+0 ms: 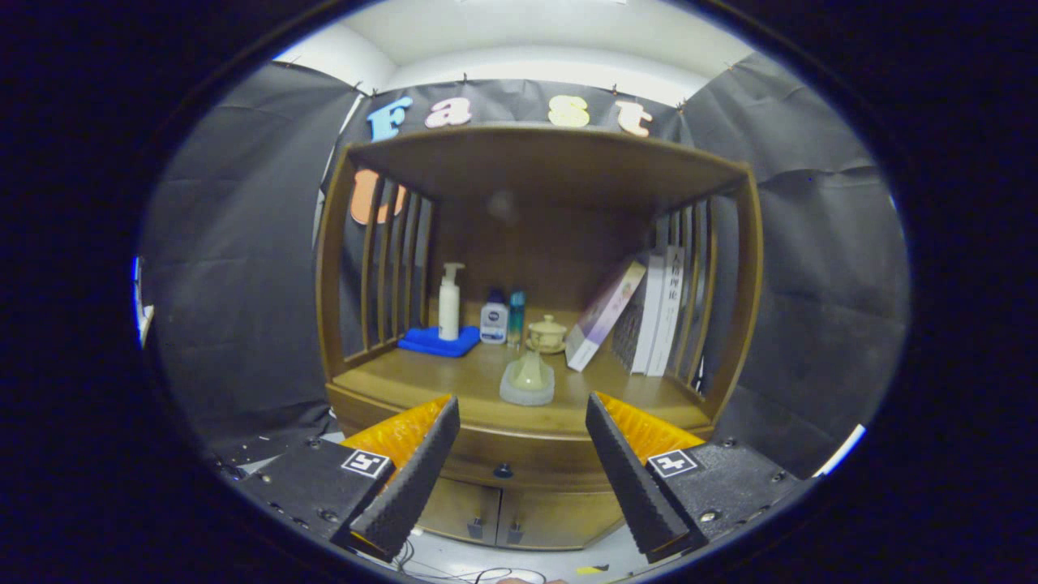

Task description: Pull open the drawer, take out the items inside it, and place them on the countertop above the cabinet.

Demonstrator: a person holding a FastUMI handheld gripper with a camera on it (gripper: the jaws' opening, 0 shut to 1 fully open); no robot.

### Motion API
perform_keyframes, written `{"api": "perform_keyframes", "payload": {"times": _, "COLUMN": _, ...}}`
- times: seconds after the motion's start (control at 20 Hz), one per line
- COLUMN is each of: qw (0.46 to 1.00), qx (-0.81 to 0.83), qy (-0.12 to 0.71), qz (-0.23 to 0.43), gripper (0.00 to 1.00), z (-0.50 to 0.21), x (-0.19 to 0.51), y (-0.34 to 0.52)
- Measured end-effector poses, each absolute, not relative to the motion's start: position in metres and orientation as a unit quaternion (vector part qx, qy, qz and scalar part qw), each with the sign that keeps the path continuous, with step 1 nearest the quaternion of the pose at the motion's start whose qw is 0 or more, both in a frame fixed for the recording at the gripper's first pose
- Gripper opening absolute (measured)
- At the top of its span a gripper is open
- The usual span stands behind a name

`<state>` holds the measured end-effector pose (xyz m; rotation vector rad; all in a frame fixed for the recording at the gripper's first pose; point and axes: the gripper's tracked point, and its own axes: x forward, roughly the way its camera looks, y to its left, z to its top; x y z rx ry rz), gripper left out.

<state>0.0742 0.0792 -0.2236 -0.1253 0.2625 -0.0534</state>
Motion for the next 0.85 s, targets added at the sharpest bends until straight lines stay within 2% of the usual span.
{"api": "perform_keyframes", "payload": {"times": 0.4, "qw": 0.997, "qx": -0.046, "qy": 0.067, "qz": -0.018, "gripper": 1.00, "z": -0.092, "x": 0.028, "y": 0.051}}
{"api": "perform_keyframes", "payload": {"times": 0.85, "qw": 0.999, "qx": -0.041, "qy": 0.010, "qz": -0.001, "gripper": 1.00, "z": 0.018, "x": -0.036, "y": 0.013}}
